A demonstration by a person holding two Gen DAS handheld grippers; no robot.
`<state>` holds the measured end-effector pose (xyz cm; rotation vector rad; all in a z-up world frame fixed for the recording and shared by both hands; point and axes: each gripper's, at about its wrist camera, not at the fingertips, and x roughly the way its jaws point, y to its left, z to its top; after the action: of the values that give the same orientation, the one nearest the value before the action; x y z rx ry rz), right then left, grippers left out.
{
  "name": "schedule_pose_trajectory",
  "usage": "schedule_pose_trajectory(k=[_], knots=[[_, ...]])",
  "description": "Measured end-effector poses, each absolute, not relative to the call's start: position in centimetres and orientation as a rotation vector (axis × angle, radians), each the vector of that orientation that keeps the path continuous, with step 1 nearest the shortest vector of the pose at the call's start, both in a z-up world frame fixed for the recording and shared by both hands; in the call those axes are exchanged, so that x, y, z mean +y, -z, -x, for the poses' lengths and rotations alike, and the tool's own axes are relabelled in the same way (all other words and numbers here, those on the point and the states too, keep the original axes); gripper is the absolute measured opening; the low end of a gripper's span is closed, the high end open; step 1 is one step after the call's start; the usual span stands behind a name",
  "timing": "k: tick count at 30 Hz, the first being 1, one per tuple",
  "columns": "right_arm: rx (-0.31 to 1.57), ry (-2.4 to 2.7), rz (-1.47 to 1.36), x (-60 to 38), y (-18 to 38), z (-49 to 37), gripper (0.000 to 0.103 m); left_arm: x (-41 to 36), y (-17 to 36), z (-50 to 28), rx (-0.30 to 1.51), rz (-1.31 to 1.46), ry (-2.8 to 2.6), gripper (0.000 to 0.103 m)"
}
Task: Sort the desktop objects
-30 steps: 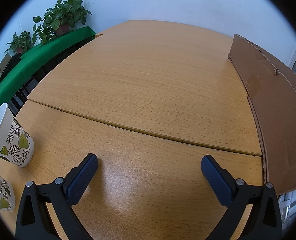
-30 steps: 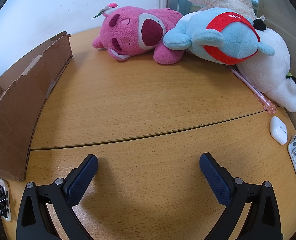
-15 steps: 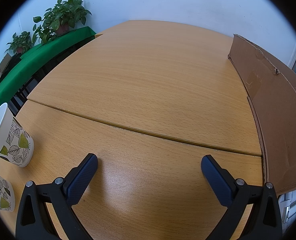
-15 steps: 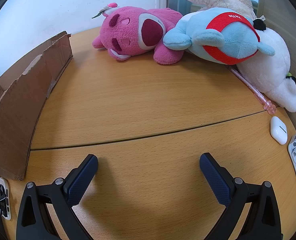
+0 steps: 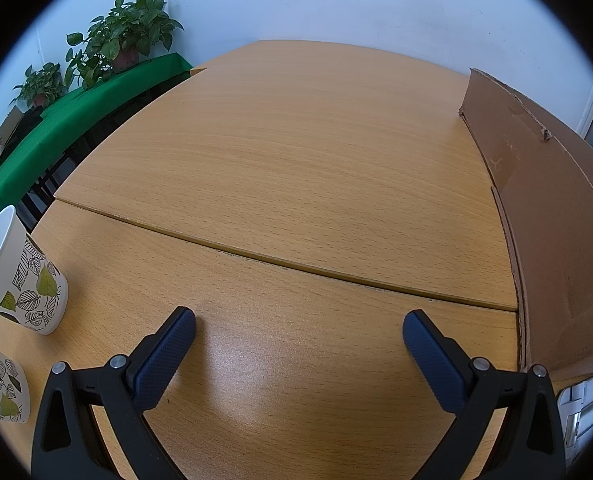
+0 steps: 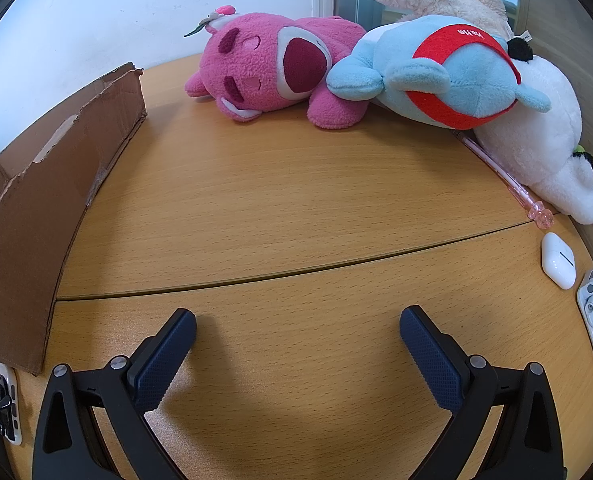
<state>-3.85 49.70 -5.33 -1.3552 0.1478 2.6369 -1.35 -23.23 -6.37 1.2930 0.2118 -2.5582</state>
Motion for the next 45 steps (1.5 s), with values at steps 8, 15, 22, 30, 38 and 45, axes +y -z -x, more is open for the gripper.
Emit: schedule_pose_trajectory(k=[8, 15, 22, 30, 38, 45], knots=[[0.148, -2.637, 1.355, 49.7, 5.3, 3.8, 0.103, -23.2, 6.4, 1.4, 0.212, -1.293, 2.558, 0.103], [0.147, -2.639, 1.356, 49.7, 5.3, 3.9, 0.103, -23.2, 6.4, 1.4, 0.212, -1.293, 2.558, 0.103], [0.142, -2.644, 1.358, 49.7, 5.3, 3.8, 0.103, -23.2, 6.4, 1.4, 0.211, -1.292, 2.558, 0.103], [0.150, -2.633, 1.352, 49.7, 5.3, 3.6, 0.103, -23.2, 6.4, 1.4, 0.214, -1.288, 2.554, 0.103], [0.198, -2.648, 1.384, 47.4, 5.4, 2.3, 0.103, -18.5, 5.7, 0.8, 0.106, -1.300, 2.748, 0.102], [-0.034, -2.824, 1.272, 38.7, 2.7, 0.4, 0.103, -16.7, 6.5, 1.0, 0.061, -1.371, 2.753, 0.102]])
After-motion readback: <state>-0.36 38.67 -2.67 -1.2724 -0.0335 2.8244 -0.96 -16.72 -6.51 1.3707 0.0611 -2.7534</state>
